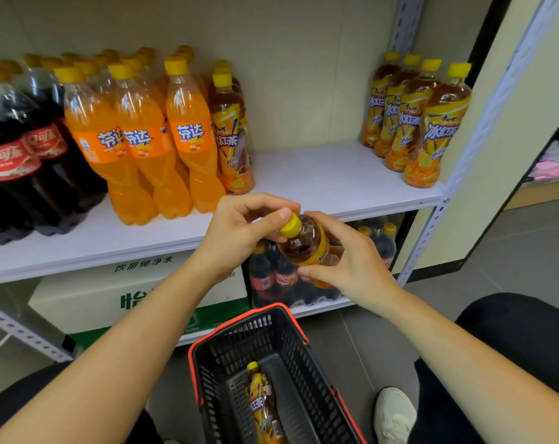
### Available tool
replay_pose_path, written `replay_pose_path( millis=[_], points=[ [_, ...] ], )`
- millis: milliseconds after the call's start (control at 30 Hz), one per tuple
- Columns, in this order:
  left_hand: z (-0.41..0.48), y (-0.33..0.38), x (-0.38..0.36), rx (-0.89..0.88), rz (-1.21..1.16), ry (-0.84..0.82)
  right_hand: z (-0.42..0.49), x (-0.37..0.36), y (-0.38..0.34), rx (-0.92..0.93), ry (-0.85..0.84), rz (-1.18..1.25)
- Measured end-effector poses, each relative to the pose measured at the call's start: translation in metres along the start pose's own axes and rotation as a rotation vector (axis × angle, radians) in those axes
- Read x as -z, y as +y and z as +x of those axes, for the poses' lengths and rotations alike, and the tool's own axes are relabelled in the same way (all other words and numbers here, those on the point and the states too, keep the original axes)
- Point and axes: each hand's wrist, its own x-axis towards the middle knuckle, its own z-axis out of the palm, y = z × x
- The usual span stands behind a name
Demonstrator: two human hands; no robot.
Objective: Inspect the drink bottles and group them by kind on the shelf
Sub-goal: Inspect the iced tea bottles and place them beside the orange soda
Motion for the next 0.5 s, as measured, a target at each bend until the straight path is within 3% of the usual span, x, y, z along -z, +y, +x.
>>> replay_pose_path(
  millis=[200, 500],
  points=[
    [-0.0017, -0.0049, 0.0013, -0.061, -0.005, -0.045, 0.0019, 0.0000, 0.0008, -0.015, -0.054, 0.092],
    [-0.0036, -0.0068, -0.0033, -0.305, 0.314, 0.149, 0.0024, -0.0036, 0.0055, -0.076, -0.081, 0.214]
  ],
)
